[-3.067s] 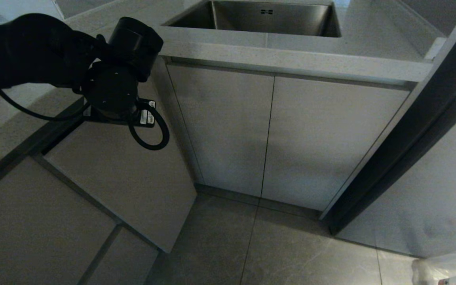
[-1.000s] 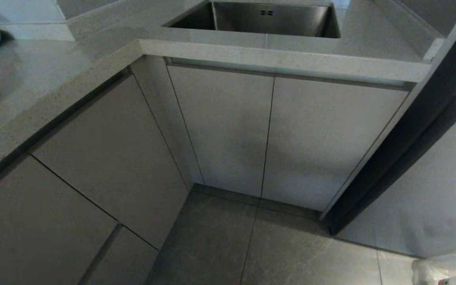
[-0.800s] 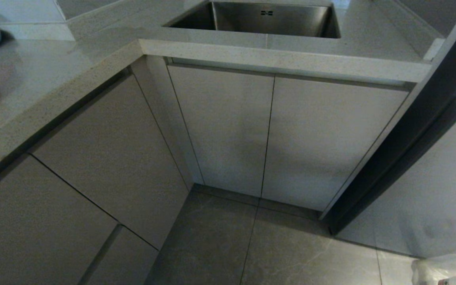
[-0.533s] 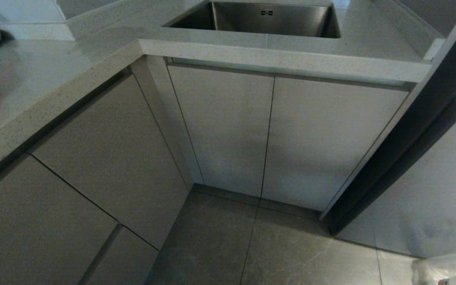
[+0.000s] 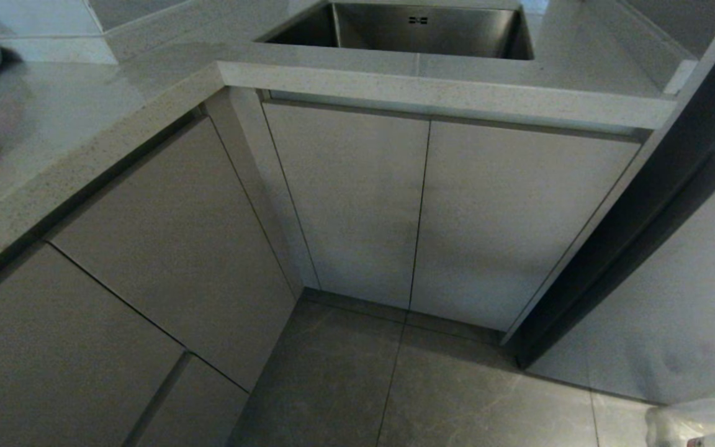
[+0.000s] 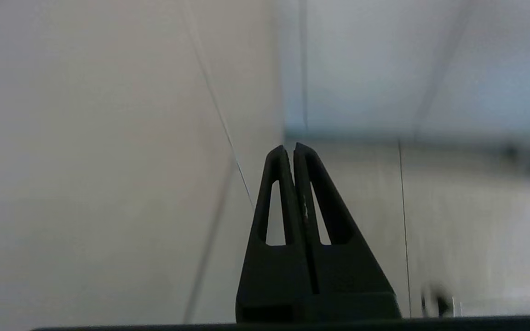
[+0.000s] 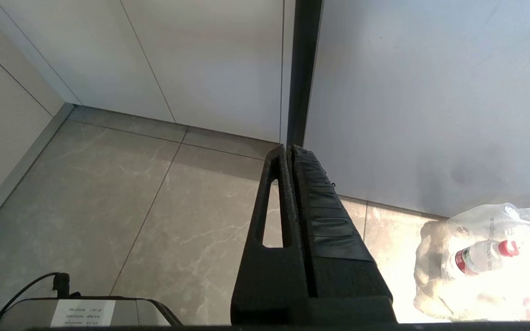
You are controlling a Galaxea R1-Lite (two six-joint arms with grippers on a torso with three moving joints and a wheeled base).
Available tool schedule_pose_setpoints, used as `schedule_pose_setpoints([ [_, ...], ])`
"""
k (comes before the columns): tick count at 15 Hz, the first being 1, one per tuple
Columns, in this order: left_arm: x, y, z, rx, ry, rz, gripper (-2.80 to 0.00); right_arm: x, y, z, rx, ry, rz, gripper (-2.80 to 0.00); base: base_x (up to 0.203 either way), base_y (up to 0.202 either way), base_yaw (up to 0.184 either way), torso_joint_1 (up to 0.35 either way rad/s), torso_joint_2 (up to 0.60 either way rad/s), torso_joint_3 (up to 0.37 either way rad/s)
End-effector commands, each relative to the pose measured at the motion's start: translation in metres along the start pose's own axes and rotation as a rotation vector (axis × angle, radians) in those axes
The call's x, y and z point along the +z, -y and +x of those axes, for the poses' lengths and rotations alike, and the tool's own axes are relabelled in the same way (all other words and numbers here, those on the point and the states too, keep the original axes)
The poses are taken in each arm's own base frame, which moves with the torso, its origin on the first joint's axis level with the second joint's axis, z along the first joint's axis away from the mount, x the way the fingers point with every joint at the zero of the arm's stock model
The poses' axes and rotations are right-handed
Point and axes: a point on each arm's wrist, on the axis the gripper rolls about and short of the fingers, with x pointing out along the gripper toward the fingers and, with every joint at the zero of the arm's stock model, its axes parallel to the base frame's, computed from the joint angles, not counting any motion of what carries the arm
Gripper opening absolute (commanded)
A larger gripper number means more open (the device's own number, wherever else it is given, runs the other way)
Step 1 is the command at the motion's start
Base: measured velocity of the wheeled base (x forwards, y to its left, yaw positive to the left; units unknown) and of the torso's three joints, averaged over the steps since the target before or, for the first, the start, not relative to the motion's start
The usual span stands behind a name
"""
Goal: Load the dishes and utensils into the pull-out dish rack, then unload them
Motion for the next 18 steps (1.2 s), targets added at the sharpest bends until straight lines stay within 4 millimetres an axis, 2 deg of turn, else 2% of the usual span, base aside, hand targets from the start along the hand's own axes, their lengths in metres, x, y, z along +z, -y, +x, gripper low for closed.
schedule_pose_setpoints([
  [1,-0.0042,0.0012,0.0002,-0.027,-0.031,0.011,-2.8,0.0,0.0,0.0,0.001,0.0,0.0,-2.8,0.0,0.0,0.0,0.0,0.0,0.0],
  [7,-0.0052,0.0007,0.0008,0.001,-0.03,-0.124,-2.8,0.0,0.0,0.0,0.0,0.0,0.0,-2.8,0.0,0.0,0.0,0.0,0.0,0.0],
  [13,-0.0051,0.0006,0.0009,0.006,-0.028,-0.135,-2.8,0.0,0.0,0.0,0.001,0.0,0.0,-2.8,0.0,0.0,0.0,0.001,0.0,0.01],
  [18,-0.0051,0.0006,0.0008,0.002,-0.028,-0.132,-2.8,0.0,0.0,0.0,0.001,0.0,0.0,-2.8,0.0,0.0,0.0,0.002,0.0,0.177],
])
